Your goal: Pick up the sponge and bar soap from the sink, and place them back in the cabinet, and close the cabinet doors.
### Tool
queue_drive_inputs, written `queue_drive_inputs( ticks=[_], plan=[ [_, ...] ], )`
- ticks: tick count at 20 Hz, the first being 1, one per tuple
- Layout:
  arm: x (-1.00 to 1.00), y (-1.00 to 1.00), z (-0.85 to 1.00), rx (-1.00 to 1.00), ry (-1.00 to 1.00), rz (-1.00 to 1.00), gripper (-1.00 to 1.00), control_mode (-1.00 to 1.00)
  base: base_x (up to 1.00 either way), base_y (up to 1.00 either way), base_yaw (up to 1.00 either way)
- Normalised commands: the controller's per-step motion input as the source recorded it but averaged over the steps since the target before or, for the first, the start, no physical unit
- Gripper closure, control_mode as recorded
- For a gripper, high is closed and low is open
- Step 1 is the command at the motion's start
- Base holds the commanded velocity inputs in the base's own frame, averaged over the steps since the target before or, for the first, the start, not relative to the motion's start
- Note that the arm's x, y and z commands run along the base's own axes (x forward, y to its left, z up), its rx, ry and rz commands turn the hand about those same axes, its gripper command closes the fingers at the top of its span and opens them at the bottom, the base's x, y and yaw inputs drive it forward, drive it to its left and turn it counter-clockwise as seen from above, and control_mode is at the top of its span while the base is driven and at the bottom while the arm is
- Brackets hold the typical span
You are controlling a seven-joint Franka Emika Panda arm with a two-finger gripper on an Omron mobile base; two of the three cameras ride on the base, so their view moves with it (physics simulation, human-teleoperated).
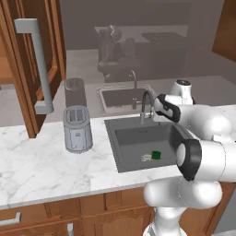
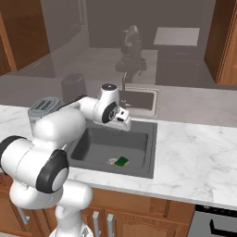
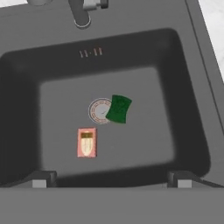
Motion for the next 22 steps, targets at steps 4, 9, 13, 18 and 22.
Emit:
queue_drive_inputs(
  ticks=[4, 9, 13, 18, 22],
  plan=[
    [0.17, -0.04, -0.28, 0.0, 0.0, 0.0, -1.0, -1.0, 0.0, 0.0, 0.0],
    [0.17, 0.0, -0.29, 0.0, 0.0, 0.0, -1.0, -1.0, 0.0, 0.0, 0.0],
    [0.19, 0.0, -0.32, 0.0, 0.0, 0.0, -1.0, -1.0, 0.0, 0.0, 0.0],
    [0.16, 0.0, -0.26, 0.0, 0.0, 0.0, -1.0, -1.0, 0.0, 0.0, 0.0],
    [0.14, 0.0, -0.27, 0.0, 0.0, 0.0, -1.0, -1.0, 0.0, 0.0, 0.0]
  ],
)
